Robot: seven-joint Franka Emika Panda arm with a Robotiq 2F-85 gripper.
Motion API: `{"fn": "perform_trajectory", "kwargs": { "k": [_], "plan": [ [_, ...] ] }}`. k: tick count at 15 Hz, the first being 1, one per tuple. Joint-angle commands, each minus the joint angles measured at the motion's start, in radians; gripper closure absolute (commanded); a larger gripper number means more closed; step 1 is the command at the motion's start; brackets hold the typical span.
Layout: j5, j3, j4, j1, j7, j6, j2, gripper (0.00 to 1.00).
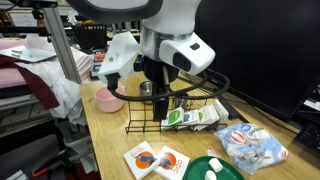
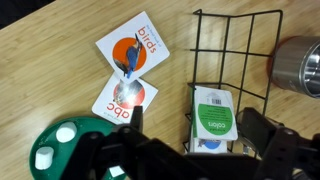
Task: Take a marshmallow from the plate and put it in the silver bowl
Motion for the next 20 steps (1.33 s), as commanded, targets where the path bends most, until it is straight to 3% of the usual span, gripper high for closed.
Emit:
{"fn": "perform_trajectory", "kwargs": {
  "k": [1, 5, 11, 14, 20],
  "plan": [
    [0.002, 0.013, 0.001, -0.013, -0.002, -0.003, -0.004, 0.0],
    [0.002, 0.013, -0.002, -0.013, -0.002, -0.003, -0.007, 0.0],
    [0.194, -0.024, 0.118, -0.031, 0.023, 0.041, 0.199, 0.0],
    [0.208, -0.032, 0.19, -0.06, 0.116, 0.09, 0.327, 0.0],
    [0.183, -0.079, 0.312, -0.085, 0.427, 0.092, 0.516, 0.0]
  ]
}}
